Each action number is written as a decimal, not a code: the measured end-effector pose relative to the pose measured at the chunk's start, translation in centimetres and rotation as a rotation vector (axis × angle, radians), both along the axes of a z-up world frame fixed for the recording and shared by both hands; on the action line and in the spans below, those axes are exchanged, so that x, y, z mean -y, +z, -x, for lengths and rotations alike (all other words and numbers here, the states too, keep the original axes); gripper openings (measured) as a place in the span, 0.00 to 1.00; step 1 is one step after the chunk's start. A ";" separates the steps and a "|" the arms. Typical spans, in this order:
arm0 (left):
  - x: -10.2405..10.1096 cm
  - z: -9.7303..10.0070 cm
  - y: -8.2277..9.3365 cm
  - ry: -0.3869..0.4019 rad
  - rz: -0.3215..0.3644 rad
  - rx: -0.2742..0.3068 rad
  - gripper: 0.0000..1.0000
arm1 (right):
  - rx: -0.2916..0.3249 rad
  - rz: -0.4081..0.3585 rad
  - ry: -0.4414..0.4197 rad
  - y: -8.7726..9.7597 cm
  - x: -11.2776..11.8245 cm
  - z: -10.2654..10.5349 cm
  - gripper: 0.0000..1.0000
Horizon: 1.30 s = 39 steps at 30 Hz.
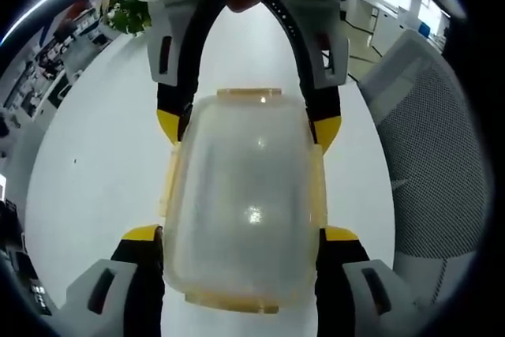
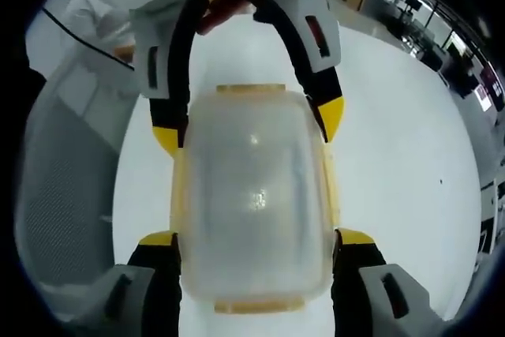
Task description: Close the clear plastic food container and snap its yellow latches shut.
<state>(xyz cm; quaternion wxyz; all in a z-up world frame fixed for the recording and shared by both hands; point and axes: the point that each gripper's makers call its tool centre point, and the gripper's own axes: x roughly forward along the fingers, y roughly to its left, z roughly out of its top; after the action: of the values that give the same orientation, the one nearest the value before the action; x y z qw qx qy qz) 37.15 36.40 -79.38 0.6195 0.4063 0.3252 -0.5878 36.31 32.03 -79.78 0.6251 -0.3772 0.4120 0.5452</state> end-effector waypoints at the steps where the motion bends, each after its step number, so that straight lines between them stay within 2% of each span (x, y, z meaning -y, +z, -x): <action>1: 0.0 -0.1 0.0 0.000 0.000 0.000 0.79 | 0.000 -0.001 0.000 0.0 0.0 -0.1 0.79; 15: 0.0 -1.3 -0.1 -0.005 -0.018 0.003 0.79 | -0.001 0.005 -0.005 0.0 0.0 -1.3 0.79; 39: 0.0 -3.5 -0.1 0.000 -0.010 0.009 0.80 | 0.000 0.006 0.000 -0.1 -0.1 -3.6 0.79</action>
<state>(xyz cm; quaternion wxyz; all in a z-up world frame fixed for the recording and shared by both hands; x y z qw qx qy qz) 40.63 36.44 -79.52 0.6190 0.4121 0.3254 -0.5841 39.91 32.10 -79.84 0.6239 -0.3791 0.4138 0.5439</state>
